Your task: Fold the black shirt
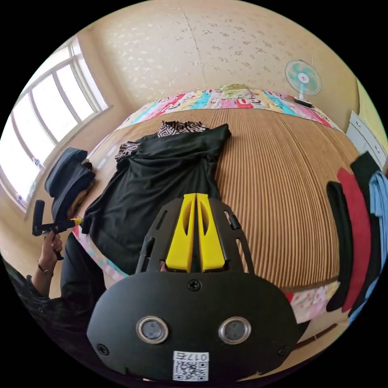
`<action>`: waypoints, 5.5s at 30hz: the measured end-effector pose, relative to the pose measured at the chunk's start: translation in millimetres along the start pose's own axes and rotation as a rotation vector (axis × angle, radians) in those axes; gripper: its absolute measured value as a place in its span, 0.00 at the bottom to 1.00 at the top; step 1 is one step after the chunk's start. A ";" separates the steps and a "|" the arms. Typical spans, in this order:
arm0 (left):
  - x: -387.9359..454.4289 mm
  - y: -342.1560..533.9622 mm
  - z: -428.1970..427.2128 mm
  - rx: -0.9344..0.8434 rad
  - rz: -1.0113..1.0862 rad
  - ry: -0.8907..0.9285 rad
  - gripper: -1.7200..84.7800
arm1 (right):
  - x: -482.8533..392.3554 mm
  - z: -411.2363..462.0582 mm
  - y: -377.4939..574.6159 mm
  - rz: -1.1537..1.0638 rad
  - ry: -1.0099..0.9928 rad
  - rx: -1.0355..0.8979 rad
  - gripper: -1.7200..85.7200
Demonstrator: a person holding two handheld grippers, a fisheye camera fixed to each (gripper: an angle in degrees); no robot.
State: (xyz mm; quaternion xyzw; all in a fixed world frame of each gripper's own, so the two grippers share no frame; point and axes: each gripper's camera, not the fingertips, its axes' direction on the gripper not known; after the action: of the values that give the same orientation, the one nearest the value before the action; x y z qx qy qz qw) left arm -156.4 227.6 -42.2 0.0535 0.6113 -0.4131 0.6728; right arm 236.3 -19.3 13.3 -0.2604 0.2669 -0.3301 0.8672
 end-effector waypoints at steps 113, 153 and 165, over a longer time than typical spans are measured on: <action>-44.2 32.7 -252.6 0.205 0.561 1.121 0.02 | 396.1 -96.2 94.5 0.021 -1.608 0.409 0.04; -108.3 -184.1 2.8 0.229 -0.013 0.521 0.15 | 290.7 136.3 -99.0 0.240 -0.599 0.166 0.07; -13.8 -237.7 136.1 -0.212 0.141 0.252 0.06 | 64.7 245.9 -164.7 -0.259 -0.504 -0.396 0.06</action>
State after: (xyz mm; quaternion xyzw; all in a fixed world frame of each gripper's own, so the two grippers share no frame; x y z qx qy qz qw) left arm -196.9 0.6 106.4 0.0764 0.7257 -0.2884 0.6200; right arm 362.3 -104.1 275.4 -0.5288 0.0678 -0.3046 0.7893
